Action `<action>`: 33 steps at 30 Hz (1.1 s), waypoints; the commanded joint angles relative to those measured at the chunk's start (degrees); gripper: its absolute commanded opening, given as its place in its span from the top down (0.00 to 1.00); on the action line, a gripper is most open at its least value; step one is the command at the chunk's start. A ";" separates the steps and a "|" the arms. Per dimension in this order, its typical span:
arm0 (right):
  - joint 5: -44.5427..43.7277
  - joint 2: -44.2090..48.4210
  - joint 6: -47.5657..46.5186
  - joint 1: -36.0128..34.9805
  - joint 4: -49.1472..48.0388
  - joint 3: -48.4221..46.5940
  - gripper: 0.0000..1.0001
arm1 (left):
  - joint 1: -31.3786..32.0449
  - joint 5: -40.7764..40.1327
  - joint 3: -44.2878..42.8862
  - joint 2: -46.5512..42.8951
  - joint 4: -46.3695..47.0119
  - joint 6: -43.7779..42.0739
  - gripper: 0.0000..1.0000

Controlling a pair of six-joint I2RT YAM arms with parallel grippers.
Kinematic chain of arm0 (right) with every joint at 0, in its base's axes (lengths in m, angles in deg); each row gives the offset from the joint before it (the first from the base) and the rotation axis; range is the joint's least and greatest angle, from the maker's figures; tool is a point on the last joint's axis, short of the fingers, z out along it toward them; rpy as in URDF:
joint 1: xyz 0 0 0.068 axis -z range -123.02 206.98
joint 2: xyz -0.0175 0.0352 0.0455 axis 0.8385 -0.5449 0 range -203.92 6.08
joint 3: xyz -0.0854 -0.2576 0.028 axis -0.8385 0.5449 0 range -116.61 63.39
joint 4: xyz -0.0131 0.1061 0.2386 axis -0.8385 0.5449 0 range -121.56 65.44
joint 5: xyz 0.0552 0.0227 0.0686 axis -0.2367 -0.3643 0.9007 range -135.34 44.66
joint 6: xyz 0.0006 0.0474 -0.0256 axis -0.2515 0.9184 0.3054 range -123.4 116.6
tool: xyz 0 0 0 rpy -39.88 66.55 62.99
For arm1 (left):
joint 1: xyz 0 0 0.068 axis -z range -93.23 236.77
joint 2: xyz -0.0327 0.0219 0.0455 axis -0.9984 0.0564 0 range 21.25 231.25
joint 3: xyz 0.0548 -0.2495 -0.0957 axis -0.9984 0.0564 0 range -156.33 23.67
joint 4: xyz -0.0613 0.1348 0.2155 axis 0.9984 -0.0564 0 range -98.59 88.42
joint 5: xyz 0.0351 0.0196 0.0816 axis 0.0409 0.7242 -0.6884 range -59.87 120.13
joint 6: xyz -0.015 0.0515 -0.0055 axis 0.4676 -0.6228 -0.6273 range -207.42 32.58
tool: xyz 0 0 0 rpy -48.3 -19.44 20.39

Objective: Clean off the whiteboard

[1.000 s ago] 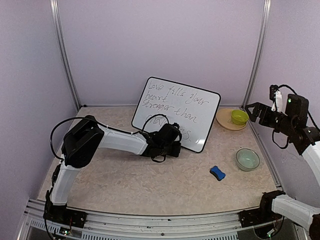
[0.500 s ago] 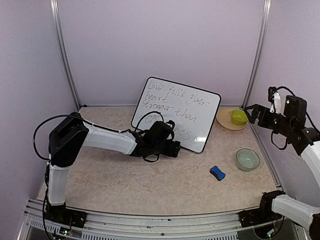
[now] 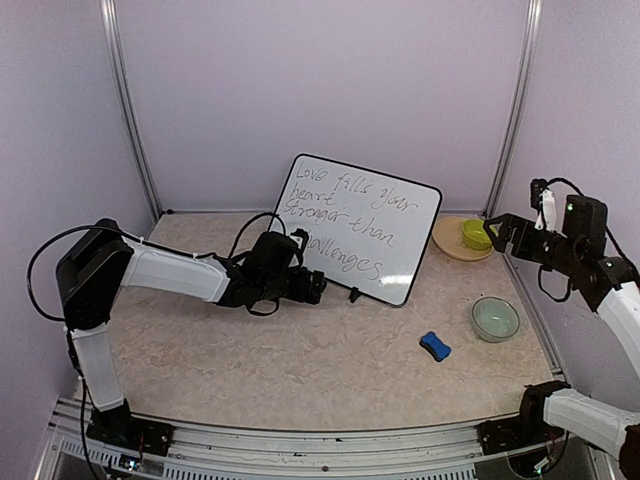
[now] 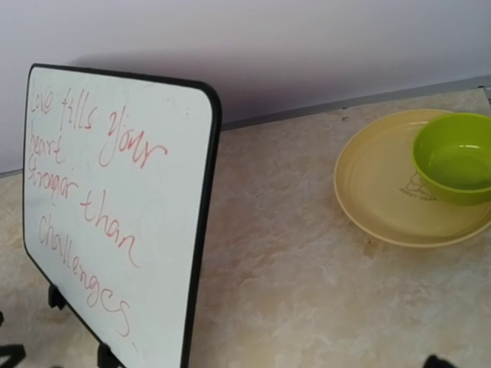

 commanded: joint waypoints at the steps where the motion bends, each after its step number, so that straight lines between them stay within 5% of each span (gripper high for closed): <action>1: 1.15 -0.16 0.37 0.65 -1.31 0.98 0.00 | -2.87 3.39 4.56 -4.95 4.87 -0.99 0.01; 20: 2.46 -2.43 0.98 -0.62 -3.04 2.75 0.00 | -5.57 7.58 7.66 -4.44 7.55 -6.82 0.02; 33: 2.40 -3.48 1.55 -1.72 -4.31 3.79 0.00 | -10.32 13.10 -1.66 5.87 4.19 -17.97 0.17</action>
